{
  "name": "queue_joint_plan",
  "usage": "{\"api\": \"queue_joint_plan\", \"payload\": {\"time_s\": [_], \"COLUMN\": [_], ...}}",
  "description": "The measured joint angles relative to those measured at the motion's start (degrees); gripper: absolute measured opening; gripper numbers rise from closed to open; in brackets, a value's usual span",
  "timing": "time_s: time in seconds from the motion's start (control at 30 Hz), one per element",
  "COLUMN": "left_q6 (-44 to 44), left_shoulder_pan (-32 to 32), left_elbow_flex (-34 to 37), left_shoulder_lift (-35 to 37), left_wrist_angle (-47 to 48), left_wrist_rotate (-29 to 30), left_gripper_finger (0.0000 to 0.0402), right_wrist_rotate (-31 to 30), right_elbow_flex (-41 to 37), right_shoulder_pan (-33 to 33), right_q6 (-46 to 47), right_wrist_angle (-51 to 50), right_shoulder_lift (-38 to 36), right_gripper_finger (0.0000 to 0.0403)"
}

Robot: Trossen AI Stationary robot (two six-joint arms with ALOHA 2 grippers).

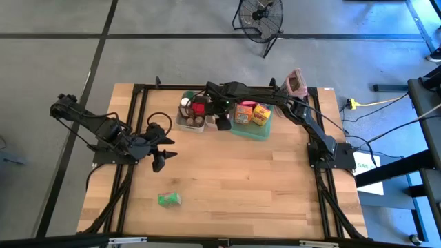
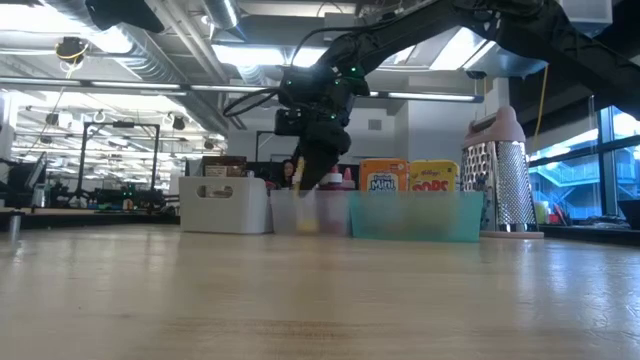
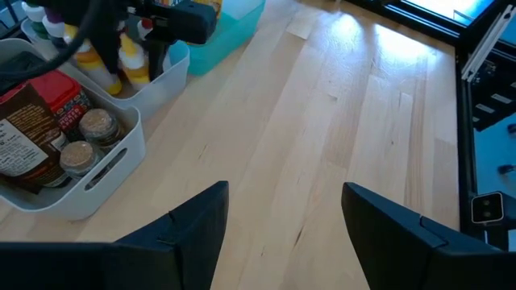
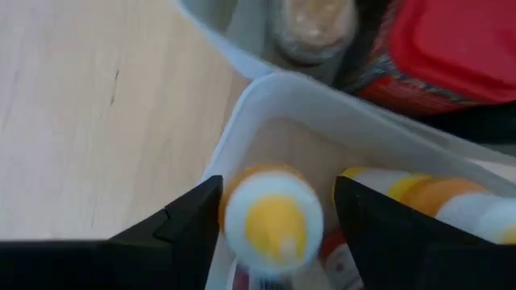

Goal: Pick & Place Kitchen Items
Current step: Put the yellow food coloring bottle into the transparent bin, then put the green cereal box into the green bin

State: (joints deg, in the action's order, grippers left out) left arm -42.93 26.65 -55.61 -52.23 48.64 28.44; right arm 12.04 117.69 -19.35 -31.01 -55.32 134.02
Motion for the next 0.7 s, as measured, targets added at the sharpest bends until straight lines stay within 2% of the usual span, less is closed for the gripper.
{"api": "queue_joint_plan", "payload": {"time_s": [0.17, 0.5, 0.6, 0.7], "left_q6": [0.01, -0.3, -1.34, -0.78], "left_shoulder_pan": [0.0, -0.01, 0.0, -0.02], "left_elbow_flex": [0.0, 0.0, 0.0, 0.0], "left_shoulder_lift": [0.0, 0.0, 0.0, 0.0], "left_wrist_angle": [-0.02, -0.04, 0.02, 0.5], "left_wrist_rotate": [0.0, -1.19, -3.12, -4.86], "left_gripper_finger": [0.0237, 0.0237, 0.0237, 0.0237], "right_wrist_rotate": [-1.32, -1.08, -0.98, -0.7], "right_elbow_flex": [3.01, 17.37, 15.71, 17.22], "right_shoulder_pan": [0.06, 1.59, 2.88, 4.37], "right_q6": [3.02, 3.15, 4.03, 6.13], "right_wrist_angle": [-0.72, -14.05, -13.08, -14.23], "right_shoulder_lift": [-0.03, -0.29, -3.79, -6.69], "right_gripper_finger": [0.0247, 0.0247, 0.0247, 0.0247]}}
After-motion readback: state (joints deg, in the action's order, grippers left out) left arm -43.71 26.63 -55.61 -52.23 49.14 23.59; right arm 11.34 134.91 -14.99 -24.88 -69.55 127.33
